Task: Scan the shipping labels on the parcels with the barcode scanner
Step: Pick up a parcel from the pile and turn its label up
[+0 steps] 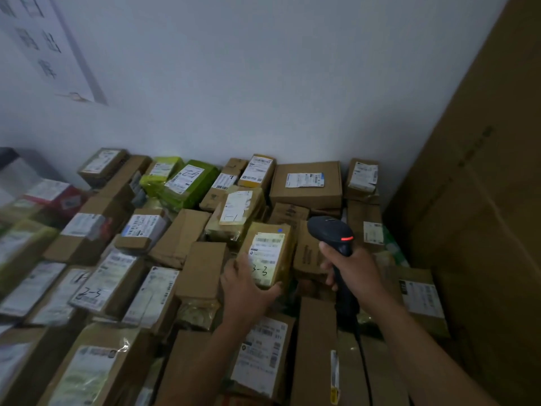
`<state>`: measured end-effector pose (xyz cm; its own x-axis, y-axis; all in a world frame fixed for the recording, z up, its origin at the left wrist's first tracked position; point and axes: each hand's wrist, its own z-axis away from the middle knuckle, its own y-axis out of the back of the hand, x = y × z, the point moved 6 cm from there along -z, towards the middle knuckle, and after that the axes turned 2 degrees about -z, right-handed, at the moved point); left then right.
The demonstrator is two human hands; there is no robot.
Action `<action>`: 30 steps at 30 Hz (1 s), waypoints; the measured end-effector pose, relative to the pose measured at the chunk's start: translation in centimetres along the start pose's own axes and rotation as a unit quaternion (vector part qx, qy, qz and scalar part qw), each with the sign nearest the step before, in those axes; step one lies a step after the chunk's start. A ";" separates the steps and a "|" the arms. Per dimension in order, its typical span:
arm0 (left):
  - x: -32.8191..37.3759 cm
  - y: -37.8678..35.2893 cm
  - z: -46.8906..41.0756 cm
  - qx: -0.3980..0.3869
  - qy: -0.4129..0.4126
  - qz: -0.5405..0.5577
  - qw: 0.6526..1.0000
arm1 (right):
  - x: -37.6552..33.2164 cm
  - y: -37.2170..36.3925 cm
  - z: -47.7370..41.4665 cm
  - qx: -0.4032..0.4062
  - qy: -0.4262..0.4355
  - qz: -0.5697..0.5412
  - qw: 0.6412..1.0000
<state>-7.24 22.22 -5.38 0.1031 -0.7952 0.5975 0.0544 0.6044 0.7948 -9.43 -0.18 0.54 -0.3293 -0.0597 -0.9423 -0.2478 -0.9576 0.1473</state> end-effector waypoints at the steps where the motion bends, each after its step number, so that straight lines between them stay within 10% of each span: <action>1: 0.3 -0.5 0.3 -0.022 -0.019 -0.003 1.000 | -0.1 0.0 0.2 0.004 -0.001 0.004 1.000; 9: -0.8 -1.3 0.2 0.001 0.022 -0.063 0.998 | -0.4 -0.1 1.6 0.011 -0.024 0.006 1.000; 21: -2.4 -6.4 -2.4 -0.216 0.112 -0.149 0.958 | 0.9 0.1 2.0 0.012 -0.037 0.003 0.999; 30: -1.3 -7.8 -5.5 -0.238 0.081 -0.142 0.958 | 2.6 1.0 1.4 0.021 -0.042 0.017 0.999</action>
<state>-2.36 18.81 -12.91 0.1677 -0.9357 0.3103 0.5447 0.3503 0.7620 -11.77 -0.88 -1.33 -0.4134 -0.0657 -0.9082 -0.2731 -0.9425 0.1924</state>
